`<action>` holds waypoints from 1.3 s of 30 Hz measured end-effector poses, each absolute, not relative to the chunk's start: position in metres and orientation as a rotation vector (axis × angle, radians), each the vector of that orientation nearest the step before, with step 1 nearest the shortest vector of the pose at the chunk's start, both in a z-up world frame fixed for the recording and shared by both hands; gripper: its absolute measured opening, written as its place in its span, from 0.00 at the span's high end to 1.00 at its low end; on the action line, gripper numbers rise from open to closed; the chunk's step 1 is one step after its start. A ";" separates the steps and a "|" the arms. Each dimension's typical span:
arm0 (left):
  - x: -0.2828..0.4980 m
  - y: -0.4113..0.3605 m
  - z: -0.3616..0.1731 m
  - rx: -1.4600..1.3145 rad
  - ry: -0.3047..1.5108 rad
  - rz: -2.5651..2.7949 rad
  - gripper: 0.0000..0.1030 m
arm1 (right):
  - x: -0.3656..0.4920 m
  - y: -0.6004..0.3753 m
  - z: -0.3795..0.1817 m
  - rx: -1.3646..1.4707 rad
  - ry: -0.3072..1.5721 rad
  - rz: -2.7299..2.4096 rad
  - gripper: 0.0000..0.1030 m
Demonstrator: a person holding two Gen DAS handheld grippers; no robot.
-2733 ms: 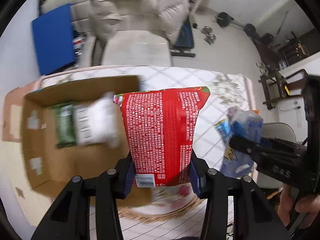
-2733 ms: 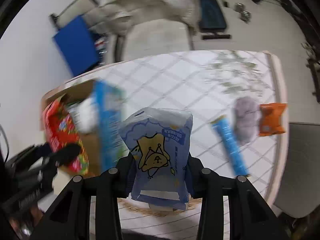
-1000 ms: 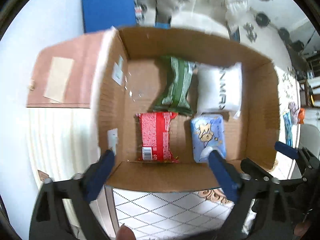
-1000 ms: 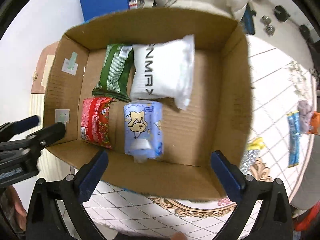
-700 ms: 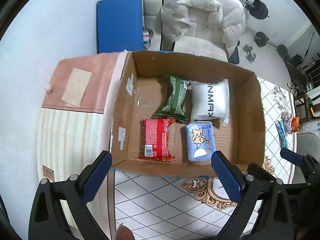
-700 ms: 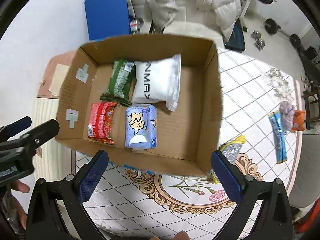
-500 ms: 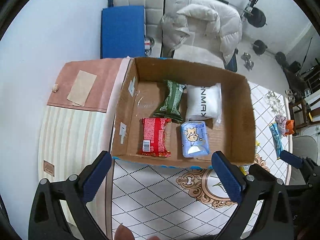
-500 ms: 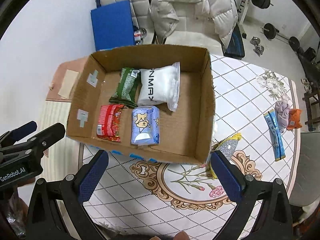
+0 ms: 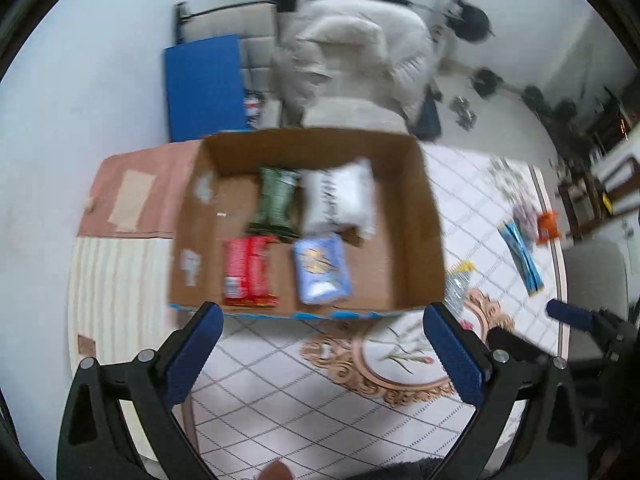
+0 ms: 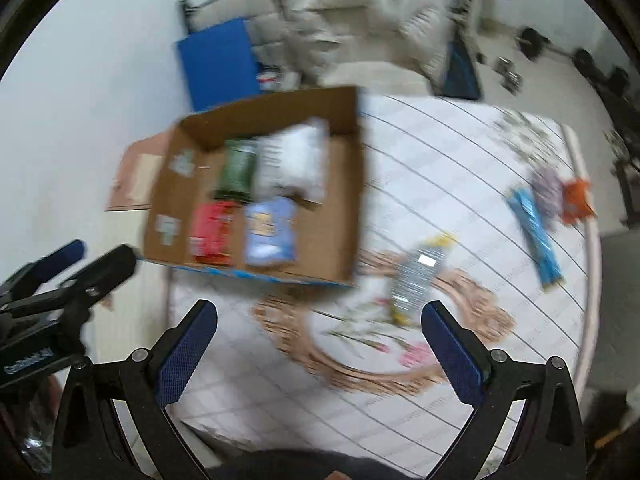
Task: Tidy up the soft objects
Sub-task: 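Grasp the silver scrubber with the left tool while the right tool grasps the lilac cloth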
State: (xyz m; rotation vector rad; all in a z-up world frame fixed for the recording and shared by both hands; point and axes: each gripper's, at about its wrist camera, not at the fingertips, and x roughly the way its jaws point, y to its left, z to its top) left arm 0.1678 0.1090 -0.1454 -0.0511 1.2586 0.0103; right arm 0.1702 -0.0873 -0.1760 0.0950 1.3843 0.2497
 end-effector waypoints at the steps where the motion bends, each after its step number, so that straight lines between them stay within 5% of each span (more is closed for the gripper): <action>1: 0.170 0.087 -0.154 -0.026 1.282 -0.023 0.00 | 0.170 -0.107 -0.182 0.108 1.400 0.217 0.00; 15: 0.253 -0.179 -0.324 0.551 1.646 -0.337 0.03 | 0.226 -0.377 -0.266 0.233 1.531 -0.099 0.00; 27: 0.285 -0.169 -0.435 0.634 2.101 -0.270 0.04 | 0.322 -0.417 -0.311 0.224 1.596 -0.006 0.00; 28: 0.283 -0.164 -0.439 0.597 2.112 -0.247 0.06 | 0.331 -0.414 -0.317 0.238 1.610 0.010 0.00; 30: 0.282 -0.156 -0.441 0.512 2.116 -0.203 0.37 | 0.350 -0.410 -0.334 0.268 1.632 0.033 0.00; 32: 0.282 -0.150 -0.440 0.397 2.123 -0.174 0.53 | 0.367 -0.406 -0.350 0.276 1.652 0.042 0.03; 39: 0.274 -0.143 -0.423 0.175 2.031 -0.142 0.55 | 0.403 -0.384 -0.403 0.269 1.760 0.038 0.30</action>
